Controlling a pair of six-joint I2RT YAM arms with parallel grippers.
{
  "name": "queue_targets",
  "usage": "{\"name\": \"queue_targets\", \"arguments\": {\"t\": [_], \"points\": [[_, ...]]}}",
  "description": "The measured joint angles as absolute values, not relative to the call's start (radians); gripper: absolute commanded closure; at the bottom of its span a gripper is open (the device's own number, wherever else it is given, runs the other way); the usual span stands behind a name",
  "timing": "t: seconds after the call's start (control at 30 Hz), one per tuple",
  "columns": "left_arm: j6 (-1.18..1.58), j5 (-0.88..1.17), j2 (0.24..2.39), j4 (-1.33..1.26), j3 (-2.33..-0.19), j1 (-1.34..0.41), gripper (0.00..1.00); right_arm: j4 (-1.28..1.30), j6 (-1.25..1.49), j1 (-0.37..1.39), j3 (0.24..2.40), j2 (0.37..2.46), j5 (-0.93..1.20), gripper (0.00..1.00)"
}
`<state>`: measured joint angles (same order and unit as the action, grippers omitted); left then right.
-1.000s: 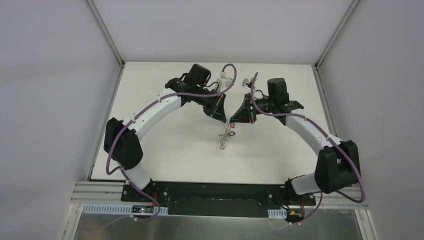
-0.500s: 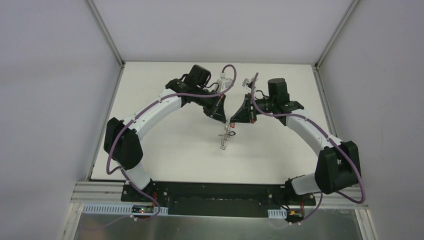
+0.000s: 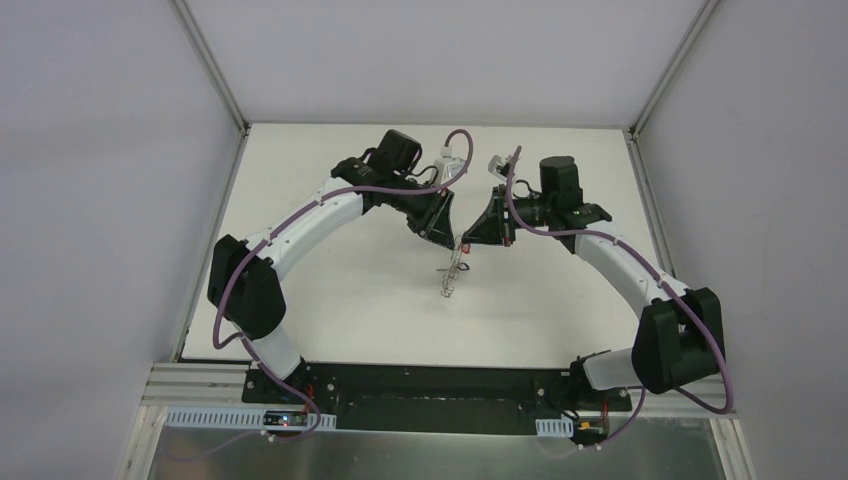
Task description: Put the keys on the keyring
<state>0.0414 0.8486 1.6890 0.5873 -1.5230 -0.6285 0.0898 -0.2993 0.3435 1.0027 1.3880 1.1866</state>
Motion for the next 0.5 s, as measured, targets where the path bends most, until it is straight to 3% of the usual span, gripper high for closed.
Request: {"name": "queue_targets", "arguments": {"t": [0.33,0.5], "points": [[-0.031,0.852,1.689,0.656,-1.547,-0.626,0.61,0.086,-0.300,0.343,1.002,1.388,1.192,1.00],[-0.162,0.844,1.681,0.698,-1.592,-0.626,0.46,0.085,-0.300,0.342,1.000,1.388,1.207,1.00]]}}
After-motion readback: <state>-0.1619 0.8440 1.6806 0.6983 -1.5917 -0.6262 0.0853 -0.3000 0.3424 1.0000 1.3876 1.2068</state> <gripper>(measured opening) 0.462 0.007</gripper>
